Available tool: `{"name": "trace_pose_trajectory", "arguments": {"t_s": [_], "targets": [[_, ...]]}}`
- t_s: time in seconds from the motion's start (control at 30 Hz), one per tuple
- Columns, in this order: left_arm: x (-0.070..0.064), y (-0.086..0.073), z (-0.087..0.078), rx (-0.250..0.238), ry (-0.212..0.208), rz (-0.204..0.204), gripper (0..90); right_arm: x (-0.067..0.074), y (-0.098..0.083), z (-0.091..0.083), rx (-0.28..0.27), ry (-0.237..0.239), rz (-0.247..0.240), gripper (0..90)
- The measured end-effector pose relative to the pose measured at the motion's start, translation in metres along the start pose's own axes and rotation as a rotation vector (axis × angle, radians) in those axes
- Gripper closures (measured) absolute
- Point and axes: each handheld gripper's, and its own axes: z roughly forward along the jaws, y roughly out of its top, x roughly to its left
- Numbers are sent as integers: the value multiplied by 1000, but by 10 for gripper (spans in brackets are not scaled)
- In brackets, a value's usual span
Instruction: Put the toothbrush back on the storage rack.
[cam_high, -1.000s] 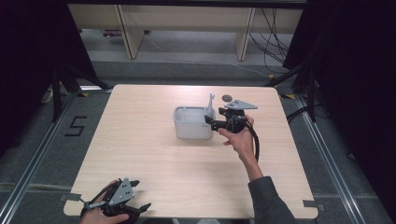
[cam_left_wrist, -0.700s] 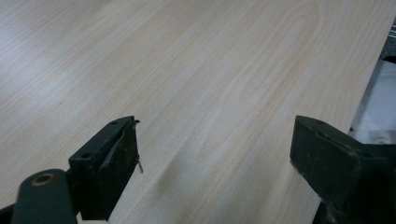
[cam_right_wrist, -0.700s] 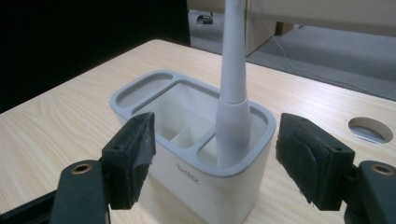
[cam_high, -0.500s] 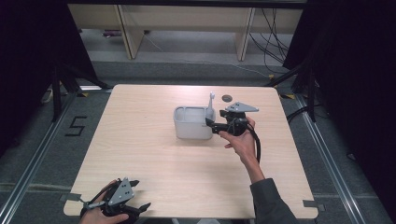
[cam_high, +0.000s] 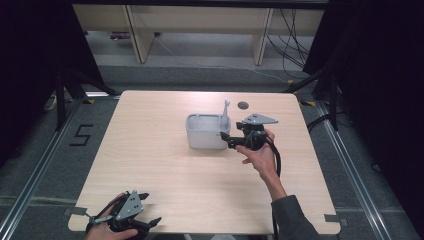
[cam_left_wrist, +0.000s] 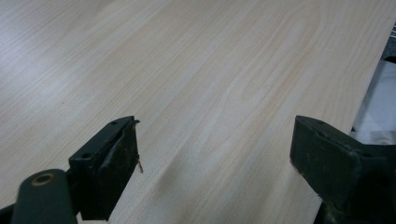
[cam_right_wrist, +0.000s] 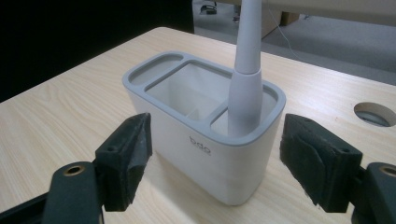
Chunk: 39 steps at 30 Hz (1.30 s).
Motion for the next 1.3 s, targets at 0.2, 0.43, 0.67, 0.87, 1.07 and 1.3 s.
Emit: {"name": "trace_pose_trajectory", "arguments": {"t_s": [0.2, 0.43, 0.67, 0.87, 1.07, 1.3], "targets": [[0, 0, 0, 0, -1, 1, 148, 4, -4, -3, 6, 4, -24, 250], [0, 0, 0, -1, 0, 1, 148, 9, -8, -5, 13, 13, -29, 241], [0, 0, -1, 3, 3, 8, 148, 15, -12, -7, 13, 19, -33, 230], [0, 0, -1, 2, 5, 11, 148, 20, -16, -10, 55, 15, -35, 203], [0, 0, -1, 6, 2, 10, 148, 24, -25, -12, 63, 19, -24, 197], [1, 1, -2, 14, -1, 9, 148, 29, -36, -15, 80, 33, -31, 197]]}}
